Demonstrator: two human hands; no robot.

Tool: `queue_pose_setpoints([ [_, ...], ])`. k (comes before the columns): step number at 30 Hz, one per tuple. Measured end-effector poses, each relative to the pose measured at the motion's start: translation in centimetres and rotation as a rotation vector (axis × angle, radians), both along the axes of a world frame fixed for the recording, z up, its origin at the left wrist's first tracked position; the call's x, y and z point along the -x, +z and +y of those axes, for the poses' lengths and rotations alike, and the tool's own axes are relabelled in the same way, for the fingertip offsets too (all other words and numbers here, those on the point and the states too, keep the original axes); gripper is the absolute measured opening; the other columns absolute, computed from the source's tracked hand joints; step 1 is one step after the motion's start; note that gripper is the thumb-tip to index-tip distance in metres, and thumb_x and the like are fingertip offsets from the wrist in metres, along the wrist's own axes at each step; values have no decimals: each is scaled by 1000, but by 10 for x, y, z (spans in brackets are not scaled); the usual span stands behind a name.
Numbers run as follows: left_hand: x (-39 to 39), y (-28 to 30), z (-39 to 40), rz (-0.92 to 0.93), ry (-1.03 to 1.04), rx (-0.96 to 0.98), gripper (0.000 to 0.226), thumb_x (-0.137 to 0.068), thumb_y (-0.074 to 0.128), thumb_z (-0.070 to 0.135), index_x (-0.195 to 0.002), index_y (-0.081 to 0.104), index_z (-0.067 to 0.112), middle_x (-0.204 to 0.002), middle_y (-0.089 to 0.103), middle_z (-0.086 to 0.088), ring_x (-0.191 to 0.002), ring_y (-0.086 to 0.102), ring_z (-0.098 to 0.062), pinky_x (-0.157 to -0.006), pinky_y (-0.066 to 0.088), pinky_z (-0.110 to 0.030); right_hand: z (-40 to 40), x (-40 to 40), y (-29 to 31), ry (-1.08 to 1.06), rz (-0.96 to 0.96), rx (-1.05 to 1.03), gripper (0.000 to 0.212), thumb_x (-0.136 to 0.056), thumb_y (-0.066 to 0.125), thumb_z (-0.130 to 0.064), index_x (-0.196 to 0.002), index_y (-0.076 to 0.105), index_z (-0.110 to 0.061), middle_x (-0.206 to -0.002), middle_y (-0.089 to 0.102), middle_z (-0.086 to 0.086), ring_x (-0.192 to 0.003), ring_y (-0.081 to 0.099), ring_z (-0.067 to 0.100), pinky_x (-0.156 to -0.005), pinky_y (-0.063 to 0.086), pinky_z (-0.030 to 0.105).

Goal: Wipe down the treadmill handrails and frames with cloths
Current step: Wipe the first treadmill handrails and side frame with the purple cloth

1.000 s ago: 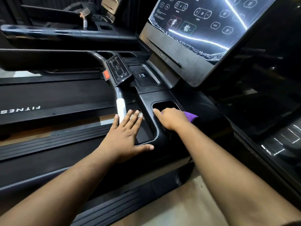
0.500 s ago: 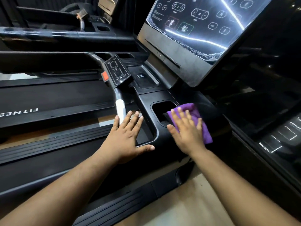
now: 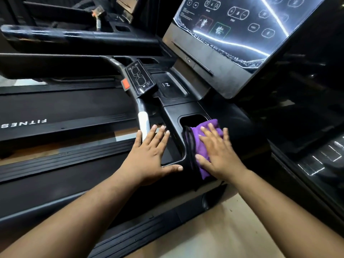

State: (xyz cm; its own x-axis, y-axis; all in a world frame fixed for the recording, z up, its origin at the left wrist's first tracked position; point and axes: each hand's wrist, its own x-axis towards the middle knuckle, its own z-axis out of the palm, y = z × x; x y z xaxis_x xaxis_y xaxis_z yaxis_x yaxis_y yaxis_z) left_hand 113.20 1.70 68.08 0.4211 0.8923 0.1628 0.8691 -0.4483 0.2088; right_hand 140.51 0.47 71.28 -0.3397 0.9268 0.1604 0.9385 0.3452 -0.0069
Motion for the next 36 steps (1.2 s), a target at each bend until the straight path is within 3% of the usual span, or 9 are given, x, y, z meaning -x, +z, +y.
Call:
queue_pose_setpoints([
  [3,0,1,0,-2,5,-4,129,-64,1,107,-164,-9,25,-170,-19,8,-151,-33,-10,-120,-23,-48,30,54,8,-127,60,107,80,-95,36,-66,-153,36,-11,-164,35,12,-154,29,27,-126,13,51],
  [6,0,3,-3,-19,0,-4,129,-63,1,107,-163,-13,25,-167,-23,10,-148,-37,-9,-117,-29,-43,45,84,19,-321,146,160,78,-95,36,-75,-136,46,-10,-135,64,15,-124,60,36,-102,42,47],
  [10,0,2,-5,-34,13,-21,130,-64,5,108,-161,-17,24,-165,-28,11,-148,-38,-7,-114,-34,-40,17,88,7,-298,86,-71,70,-96,44,-69,-132,49,-9,-123,69,11,-112,65,35,-95,44,46],
  [13,0,1,0,-28,5,-17,131,-64,7,108,-162,-18,25,-166,-26,10,-148,-38,-7,-114,-34,-41,43,95,14,-410,98,26,72,-95,40,-72,-123,58,-9,-116,72,16,-108,67,37,-89,47,42],
  [16,0,1,2,-33,10,-27,129,-65,9,108,-160,-21,27,-164,-28,12,-147,-39,-7,-114,-33,-41,82,116,26,-604,287,224,71,-97,41,-68,-129,58,-7,-127,68,17,-117,64,37,-91,48,40],
  [19,0,0,-1,-30,-2,-28,127,-64,9,108,-157,-25,29,-162,-30,13,-146,-41,-5,-115,-33,-42,66,111,19,-503,225,182,63,-100,45,-60,-135,50,-7,-138,61,19,-126,58,38,-96,45,43],
  [24,1,0,0,-48,1,-36,129,-61,5,109,-157,-24,27,-163,-30,13,-147,-38,-5,-115,-32,-41,7,52,-1,27,69,114,76,-98,23,-60,-165,5,-29,-172,-10,0,-159,-6,16,-127,-1,43],
  [31,1,-1,0,-41,-5,-21,129,-64,14,109,-157,-24,28,-163,-31,12,-147,-39,-6,-120,-25,-47,75,58,18,-244,-77,175,93,-94,21,-78,-165,6,-20,-172,-10,8,-159,-10,24,-123,-11,59],
  [36,2,0,1,-41,-2,-15,128,-63,14,109,-155,-27,31,-159,-35,16,-145,-41,-4,-117,-28,-45,89,91,24,-176,42,198,83,-103,45,-53,-164,6,-13,-172,-12,11,-158,-10,34,-126,0,59],
])
